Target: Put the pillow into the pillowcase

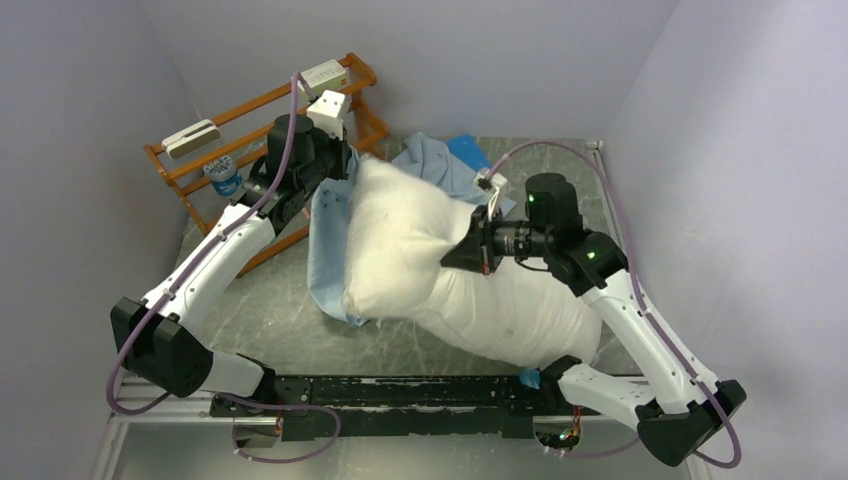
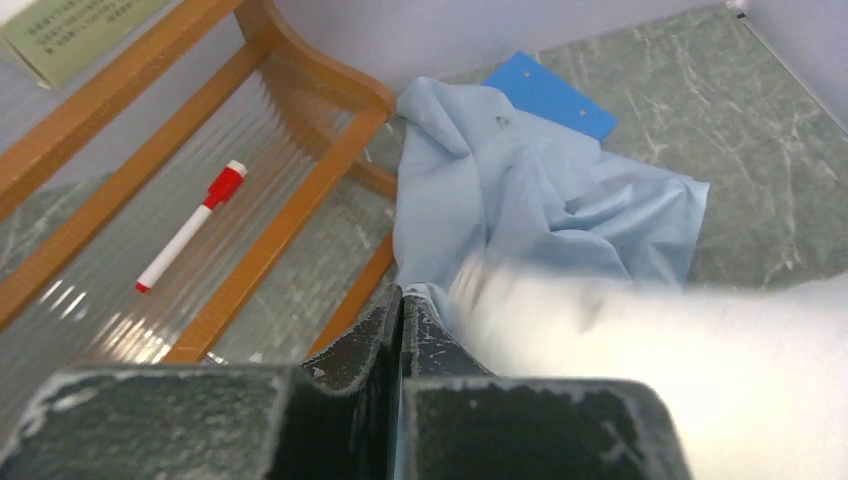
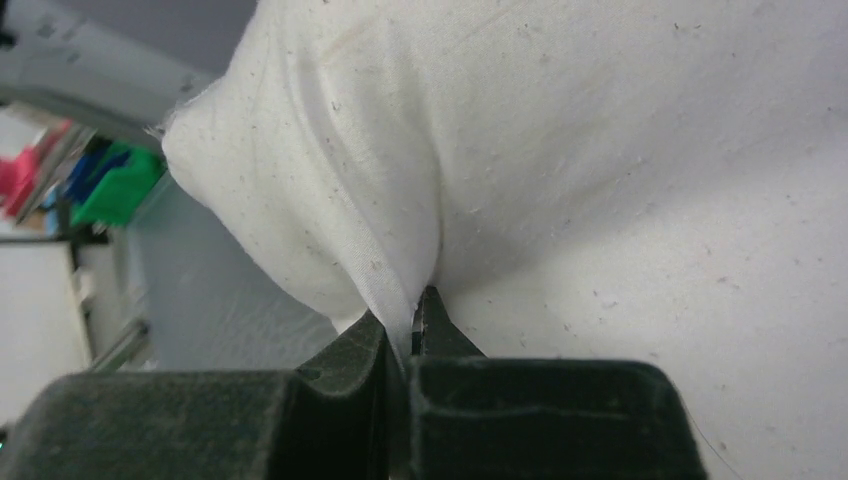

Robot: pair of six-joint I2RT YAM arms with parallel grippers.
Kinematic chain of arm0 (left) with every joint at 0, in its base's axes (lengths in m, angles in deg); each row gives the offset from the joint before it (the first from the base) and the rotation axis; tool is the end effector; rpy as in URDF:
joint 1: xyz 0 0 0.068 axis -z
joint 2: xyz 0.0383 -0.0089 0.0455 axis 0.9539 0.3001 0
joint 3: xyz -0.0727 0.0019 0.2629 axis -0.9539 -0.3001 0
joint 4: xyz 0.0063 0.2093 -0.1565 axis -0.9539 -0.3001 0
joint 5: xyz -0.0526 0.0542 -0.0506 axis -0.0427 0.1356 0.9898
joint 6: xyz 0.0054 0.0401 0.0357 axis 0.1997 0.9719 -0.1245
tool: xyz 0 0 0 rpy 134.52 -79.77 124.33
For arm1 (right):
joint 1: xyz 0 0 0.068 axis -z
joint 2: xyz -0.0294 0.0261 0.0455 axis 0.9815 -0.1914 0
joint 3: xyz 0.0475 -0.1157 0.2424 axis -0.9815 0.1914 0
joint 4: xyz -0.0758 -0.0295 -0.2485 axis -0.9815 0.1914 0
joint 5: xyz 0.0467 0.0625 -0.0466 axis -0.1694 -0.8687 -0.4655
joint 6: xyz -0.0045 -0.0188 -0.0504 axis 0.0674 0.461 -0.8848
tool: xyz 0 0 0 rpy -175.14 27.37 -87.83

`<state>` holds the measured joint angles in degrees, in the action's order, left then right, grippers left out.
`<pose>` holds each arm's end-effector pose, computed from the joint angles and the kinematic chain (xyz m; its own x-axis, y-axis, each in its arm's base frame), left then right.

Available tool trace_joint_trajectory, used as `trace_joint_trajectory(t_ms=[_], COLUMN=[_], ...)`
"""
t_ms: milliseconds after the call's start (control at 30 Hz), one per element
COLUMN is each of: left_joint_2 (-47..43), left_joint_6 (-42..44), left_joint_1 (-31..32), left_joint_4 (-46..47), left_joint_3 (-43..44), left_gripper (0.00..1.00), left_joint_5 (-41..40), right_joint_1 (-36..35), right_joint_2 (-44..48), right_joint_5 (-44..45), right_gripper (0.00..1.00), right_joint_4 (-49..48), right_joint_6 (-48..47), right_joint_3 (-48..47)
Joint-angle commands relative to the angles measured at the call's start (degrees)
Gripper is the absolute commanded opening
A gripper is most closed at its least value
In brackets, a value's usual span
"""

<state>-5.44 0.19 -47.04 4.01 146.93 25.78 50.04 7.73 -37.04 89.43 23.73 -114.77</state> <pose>0.2941 -0.1381 0.3907 -0.2613 0.0632 -0.9632 0.3697 0.9283 -0.0394 0.1694 0.1188 0.3868 -0.5952 -0.1422 -0.7909 -0.7456 0.4648 0.4775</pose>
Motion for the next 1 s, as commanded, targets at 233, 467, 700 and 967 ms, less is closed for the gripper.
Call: trace_joint_trajectory(t_ms=[233, 467, 700, 967], left_joint_2=[3.94, 3.49, 0.87, -0.93], left_joint_6=[-5.42, -4.90, -3.40, -2.03], left_joint_1=[-0.80, -0.84, -0.80, -0.80], left_joint_4=[-2.53, -4.20, -7.18, -11.53], left_joint_3=[3.89, 4.65, 3.77, 5.43], left_gripper=[0.05, 0.05, 0.05, 0.05], left_joint_5=[6.27, 6.51, 6.53, 2.89], right_joint_1=[-11.73, -13.48, -13.70, -13.62], right_joint_2=[5.80, 5.48, 1.48, 0.71], right_joint_5=[-21.38, -6.97, 13.07, 50.33], right_gripper=[0.00, 0.00, 0.00, 0.00], right_joint_4=[-12.45, -17.51, -16.86, 0.46], right_joint_6=[7.96, 14.82, 16.15, 10.73], right_joint_3=[8.65, 9.52, 8.97, 5.46])
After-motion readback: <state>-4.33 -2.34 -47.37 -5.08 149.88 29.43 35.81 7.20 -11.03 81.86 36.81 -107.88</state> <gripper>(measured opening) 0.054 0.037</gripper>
